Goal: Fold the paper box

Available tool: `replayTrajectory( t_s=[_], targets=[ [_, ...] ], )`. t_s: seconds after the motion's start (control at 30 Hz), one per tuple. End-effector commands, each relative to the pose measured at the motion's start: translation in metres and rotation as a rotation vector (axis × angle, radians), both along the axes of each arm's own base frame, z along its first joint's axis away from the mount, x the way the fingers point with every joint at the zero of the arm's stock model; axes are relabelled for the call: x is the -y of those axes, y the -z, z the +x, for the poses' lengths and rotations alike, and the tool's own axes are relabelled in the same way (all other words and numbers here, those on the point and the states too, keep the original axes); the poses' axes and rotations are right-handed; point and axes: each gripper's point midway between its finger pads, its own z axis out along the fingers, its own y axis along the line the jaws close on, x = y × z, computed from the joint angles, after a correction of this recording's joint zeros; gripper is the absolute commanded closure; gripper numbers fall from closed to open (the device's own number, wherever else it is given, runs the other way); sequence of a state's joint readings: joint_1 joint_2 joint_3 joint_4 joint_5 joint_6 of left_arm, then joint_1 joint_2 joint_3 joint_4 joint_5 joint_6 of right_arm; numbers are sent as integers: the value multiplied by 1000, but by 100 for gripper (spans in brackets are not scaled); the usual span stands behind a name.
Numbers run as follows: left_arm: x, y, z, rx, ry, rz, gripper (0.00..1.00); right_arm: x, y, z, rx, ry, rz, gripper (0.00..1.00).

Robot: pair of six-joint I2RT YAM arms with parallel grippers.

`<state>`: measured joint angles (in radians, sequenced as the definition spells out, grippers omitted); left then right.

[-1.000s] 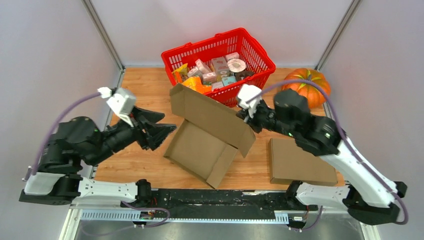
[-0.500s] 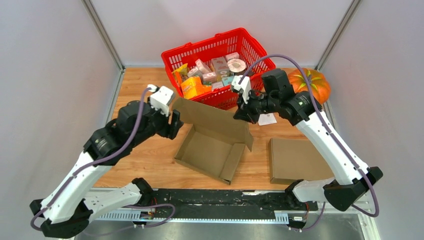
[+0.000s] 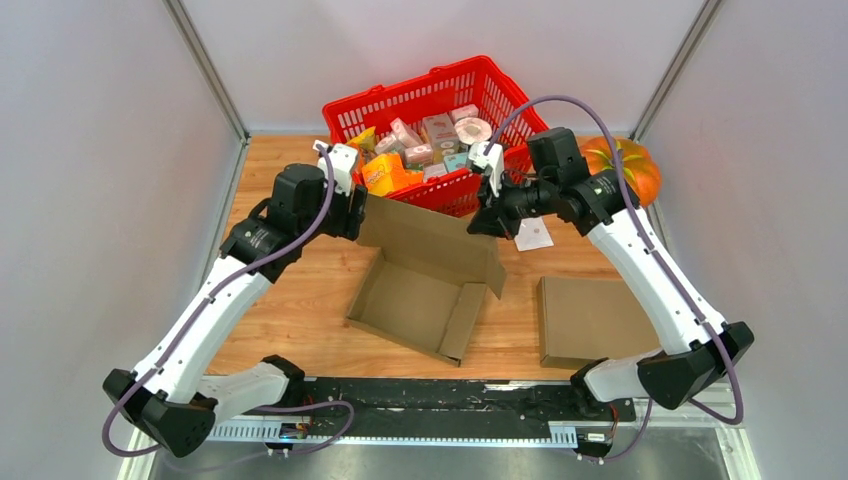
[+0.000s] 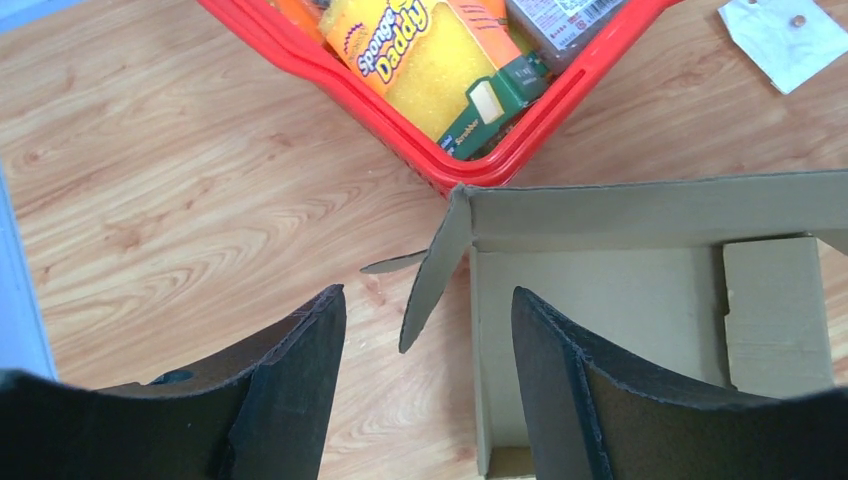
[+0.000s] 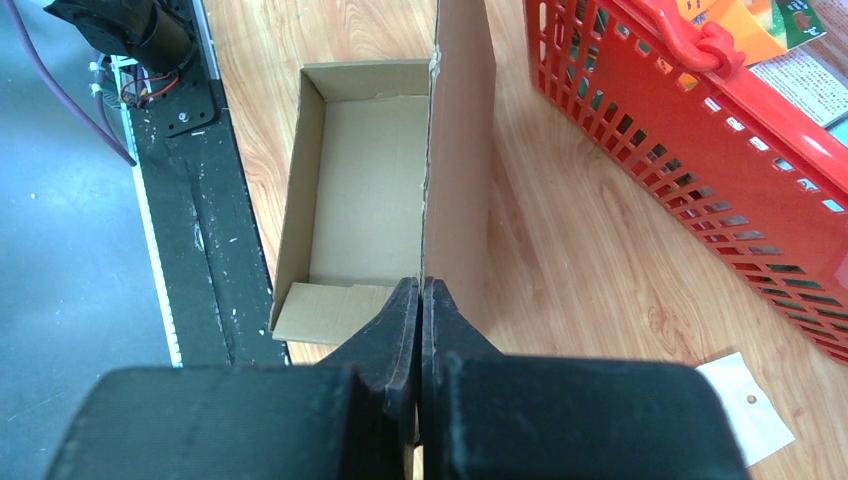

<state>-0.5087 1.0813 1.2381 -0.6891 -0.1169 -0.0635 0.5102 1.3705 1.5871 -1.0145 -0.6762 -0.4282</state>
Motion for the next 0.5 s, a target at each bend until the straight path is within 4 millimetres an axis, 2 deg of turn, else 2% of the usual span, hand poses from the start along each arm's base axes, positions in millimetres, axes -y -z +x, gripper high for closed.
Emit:
replayTrajectory(
  t_s=[0.0,0.07,0.17,0.2,0.27,0.3,0.33,0.37,0.4,0.43,0.47],
  targets=[
    [19,-16,1,45,123,-99,30,-4,-16,0,30,-52,50,100],
    [21,-14,8,36,134,-116,32,-6,-14,1,21,-64,57,100],
    [15,-9,16,29,109,-65,51,-6,-9,3,6,-62,54,100],
    [13,-10,18,34,101,-56,61,-6,-7,4,-1,-60,53,100],
    [13,-8,20,35,102,-51,70,-8,-8,4,-3,-56,64,100],
    [12,-6,20,31,91,-46,85,-9,-7,5,-28,-30,75,100],
    [10,-6,17,26,89,-44,92,-6,-7,14,-34,44,69,93],
    [9,-7,16,28,84,-52,96,-8,-9,28,-14,118,86,46],
    [7,-1,13,9,48,-69,98,-5,-11,36,-16,199,78,33],
    [4,-6,8,22,28,-97,100,19,-11,60,-17,485,31,21],
    [5,-5,3,10,18,-121,100,28,-10,61,-12,598,-6,3]
  ],
)
